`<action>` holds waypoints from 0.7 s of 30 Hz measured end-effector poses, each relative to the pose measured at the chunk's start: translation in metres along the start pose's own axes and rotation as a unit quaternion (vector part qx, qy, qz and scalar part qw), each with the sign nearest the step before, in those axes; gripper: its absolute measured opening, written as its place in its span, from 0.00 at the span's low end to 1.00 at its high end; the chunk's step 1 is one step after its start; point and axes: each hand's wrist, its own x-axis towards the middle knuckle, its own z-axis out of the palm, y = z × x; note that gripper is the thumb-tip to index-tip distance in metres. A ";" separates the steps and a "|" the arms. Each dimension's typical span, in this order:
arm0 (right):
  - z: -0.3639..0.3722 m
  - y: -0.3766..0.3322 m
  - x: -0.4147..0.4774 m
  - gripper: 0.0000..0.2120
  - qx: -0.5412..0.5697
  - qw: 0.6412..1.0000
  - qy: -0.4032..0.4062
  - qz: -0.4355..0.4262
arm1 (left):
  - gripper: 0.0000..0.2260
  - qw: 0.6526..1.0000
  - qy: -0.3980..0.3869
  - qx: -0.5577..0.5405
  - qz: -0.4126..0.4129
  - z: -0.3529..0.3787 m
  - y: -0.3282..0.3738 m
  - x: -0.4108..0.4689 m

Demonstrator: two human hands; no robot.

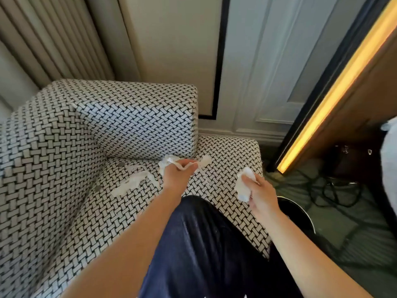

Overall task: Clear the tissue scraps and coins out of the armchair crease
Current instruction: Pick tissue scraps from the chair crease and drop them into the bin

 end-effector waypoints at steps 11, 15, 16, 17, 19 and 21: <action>-0.138 -0.030 0.004 0.05 0.133 0.974 0.178 0.044 | 0.08 0.973 -0.160 -0.079 -0.145 0.141 -0.003 -0.025; -0.182 -0.027 0.009 0.13 0.191 0.963 0.179 0.063 | 0.07 0.958 -0.192 -0.061 -0.206 0.184 -0.015 -0.034; -0.192 -0.026 0.009 0.15 0.203 0.960 0.180 0.066 | 0.06 0.954 -0.197 -0.055 -0.219 0.195 -0.018 -0.036; -0.197 -0.024 0.008 0.13 0.215 0.959 0.170 0.067 | 0.04 0.953 -0.197 -0.048 -0.226 0.200 -0.022 -0.035; -0.217 -0.021 0.008 0.07 0.236 0.960 0.137 0.061 | 0.03 0.948 -0.203 -0.028 -0.242 0.220 -0.030 -0.038; -0.231 -0.019 0.004 0.07 0.256 0.959 0.110 0.059 | 0.04 0.942 -0.213 -0.006 -0.257 0.237 -0.037 -0.041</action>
